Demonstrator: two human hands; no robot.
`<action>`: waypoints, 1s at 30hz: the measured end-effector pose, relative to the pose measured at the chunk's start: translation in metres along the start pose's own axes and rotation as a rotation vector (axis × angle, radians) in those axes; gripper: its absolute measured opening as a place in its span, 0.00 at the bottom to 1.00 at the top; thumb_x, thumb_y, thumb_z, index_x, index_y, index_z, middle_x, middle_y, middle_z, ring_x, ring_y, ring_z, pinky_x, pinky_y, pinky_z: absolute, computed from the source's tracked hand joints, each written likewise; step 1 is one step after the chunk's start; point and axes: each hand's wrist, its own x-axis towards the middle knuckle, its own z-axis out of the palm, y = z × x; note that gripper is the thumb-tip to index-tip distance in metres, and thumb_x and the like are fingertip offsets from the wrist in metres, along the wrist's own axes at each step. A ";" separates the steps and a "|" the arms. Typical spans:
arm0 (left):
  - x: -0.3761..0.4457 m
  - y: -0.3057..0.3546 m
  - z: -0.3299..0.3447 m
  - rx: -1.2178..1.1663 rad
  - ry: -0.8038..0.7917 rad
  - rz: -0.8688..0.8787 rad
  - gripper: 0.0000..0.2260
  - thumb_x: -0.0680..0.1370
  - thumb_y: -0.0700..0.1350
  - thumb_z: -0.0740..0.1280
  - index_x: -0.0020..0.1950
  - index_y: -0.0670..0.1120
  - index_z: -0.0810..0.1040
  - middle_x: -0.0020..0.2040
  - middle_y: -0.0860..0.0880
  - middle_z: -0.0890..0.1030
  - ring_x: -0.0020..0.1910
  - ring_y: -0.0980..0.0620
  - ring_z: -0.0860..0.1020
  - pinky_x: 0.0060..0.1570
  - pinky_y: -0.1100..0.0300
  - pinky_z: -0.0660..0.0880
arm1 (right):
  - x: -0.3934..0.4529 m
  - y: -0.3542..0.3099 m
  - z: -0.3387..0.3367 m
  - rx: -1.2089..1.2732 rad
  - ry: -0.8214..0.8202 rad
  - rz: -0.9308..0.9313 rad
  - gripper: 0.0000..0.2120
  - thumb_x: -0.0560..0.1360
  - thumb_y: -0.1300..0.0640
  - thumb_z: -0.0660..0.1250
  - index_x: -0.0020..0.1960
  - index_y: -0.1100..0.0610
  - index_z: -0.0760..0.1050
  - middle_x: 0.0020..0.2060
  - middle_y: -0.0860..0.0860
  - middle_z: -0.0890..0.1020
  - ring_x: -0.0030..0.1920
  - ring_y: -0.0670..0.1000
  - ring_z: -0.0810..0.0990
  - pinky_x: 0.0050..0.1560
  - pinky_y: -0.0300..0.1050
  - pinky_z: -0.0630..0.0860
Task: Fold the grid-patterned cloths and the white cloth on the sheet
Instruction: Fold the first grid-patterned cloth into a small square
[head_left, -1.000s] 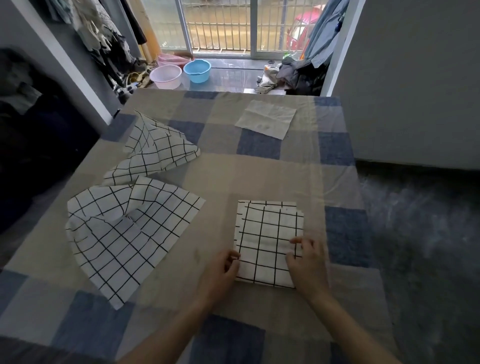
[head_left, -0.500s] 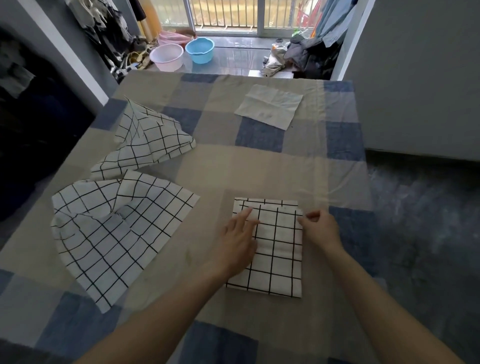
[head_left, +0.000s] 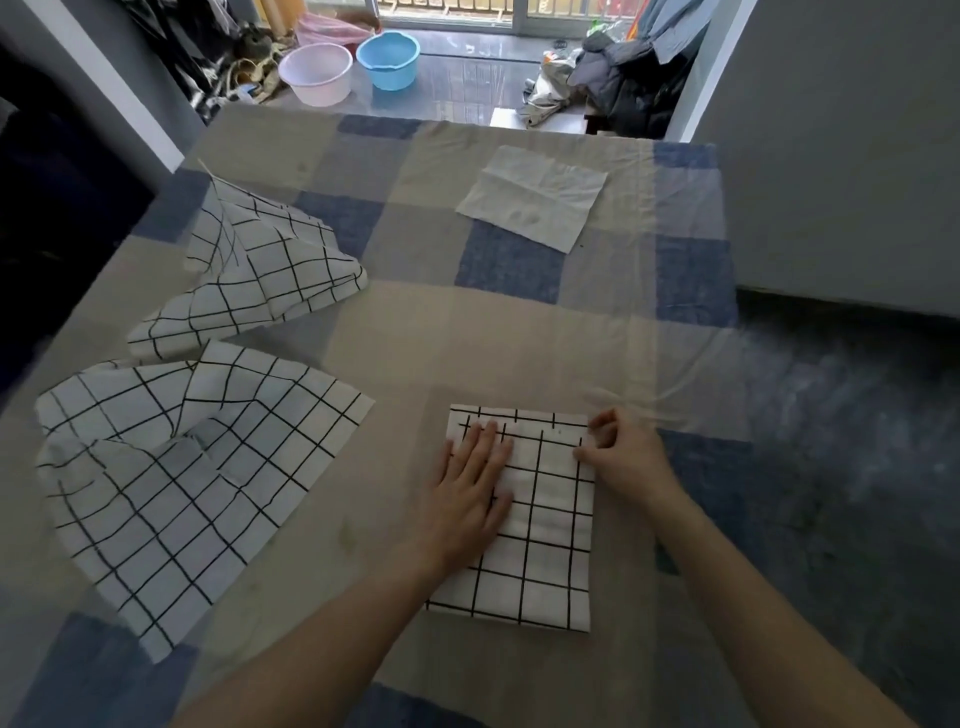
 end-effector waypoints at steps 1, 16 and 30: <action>0.000 0.001 0.002 -0.002 0.020 -0.005 0.28 0.82 0.56 0.49 0.80 0.49 0.50 0.80 0.48 0.46 0.79 0.51 0.43 0.75 0.49 0.43 | 0.000 0.000 -0.001 -0.023 -0.015 -0.029 0.14 0.68 0.61 0.75 0.50 0.54 0.73 0.40 0.48 0.75 0.38 0.43 0.72 0.36 0.33 0.68; -0.001 0.002 0.003 0.017 0.009 -0.024 0.29 0.81 0.56 0.50 0.80 0.49 0.48 0.80 0.48 0.44 0.79 0.50 0.41 0.75 0.49 0.39 | 0.006 0.002 -0.003 -0.061 -0.037 -0.135 0.03 0.74 0.58 0.71 0.43 0.57 0.79 0.37 0.49 0.80 0.40 0.48 0.78 0.39 0.36 0.71; 0.017 -0.007 -0.005 0.084 -0.002 -0.057 0.30 0.80 0.58 0.47 0.80 0.48 0.46 0.80 0.45 0.42 0.78 0.46 0.38 0.74 0.48 0.38 | 0.019 -0.008 0.010 -0.400 0.158 -0.246 0.11 0.77 0.50 0.65 0.39 0.54 0.73 0.39 0.50 0.75 0.39 0.51 0.74 0.36 0.44 0.67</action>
